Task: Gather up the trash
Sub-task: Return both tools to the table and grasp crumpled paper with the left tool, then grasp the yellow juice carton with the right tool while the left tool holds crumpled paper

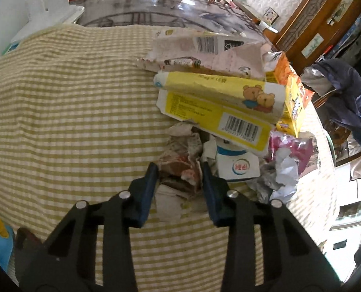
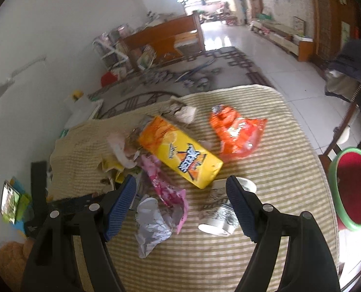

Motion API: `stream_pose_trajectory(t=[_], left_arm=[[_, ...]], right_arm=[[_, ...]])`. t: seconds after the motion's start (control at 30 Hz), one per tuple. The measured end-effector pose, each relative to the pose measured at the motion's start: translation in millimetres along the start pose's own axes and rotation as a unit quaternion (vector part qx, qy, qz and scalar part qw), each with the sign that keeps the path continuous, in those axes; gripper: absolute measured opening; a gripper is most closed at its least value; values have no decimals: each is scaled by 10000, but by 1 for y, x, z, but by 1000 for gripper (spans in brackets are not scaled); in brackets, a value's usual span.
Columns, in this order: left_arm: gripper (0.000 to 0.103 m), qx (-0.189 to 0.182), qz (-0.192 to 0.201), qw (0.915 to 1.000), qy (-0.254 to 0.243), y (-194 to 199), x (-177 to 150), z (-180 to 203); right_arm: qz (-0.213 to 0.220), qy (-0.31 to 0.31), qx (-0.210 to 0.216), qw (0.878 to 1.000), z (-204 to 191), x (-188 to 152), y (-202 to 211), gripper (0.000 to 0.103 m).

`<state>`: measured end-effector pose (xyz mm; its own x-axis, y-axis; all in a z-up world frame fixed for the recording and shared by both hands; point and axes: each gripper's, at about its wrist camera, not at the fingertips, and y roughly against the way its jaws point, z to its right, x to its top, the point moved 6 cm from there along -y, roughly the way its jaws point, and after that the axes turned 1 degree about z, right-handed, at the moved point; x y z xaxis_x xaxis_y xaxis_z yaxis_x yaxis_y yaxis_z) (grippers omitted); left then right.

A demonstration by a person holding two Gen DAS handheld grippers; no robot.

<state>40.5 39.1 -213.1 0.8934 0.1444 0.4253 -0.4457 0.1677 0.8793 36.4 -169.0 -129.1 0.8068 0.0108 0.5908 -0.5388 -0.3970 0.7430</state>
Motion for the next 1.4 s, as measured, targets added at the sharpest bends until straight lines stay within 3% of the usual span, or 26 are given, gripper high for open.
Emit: stream_pose_trajectory(t=[0.3,0.5,0.6,0.67,0.73,0.83,1.2,1.4], left_arm=[[35,80,-8,10000,6,3,-3,-10],[36,51,-22,10000,51,5,-6,-9],[36,45,-37,10000,67,6,-9,-9],[36,44,-35,9999,86,6,-11,-9],[36,63,-18,9999,92,7,-12,-8],[36,83,-18,9999,82,6,-11,-8],[37,136,0,9999,54,5,-11,-6],[35,272,458,9984,176,25,-1,-7]], right_arm=[[-535,868,-367,9941,-6,20,-73,77],[-917,1287,-374,9867,-12,15,-113,88],[-970,1575,-603,9809,-14,11,-124,89],[-952,1654,-725,9789,-14,12,-128,82],[-949,1651,-713,9791,-13,13,-126,72],[-864,1590,-555,9819,-13,14,-119,66],[-40,906,-1,9959,-20,36,-42,65],[368,744,30,9965,-26,24,3,65]])
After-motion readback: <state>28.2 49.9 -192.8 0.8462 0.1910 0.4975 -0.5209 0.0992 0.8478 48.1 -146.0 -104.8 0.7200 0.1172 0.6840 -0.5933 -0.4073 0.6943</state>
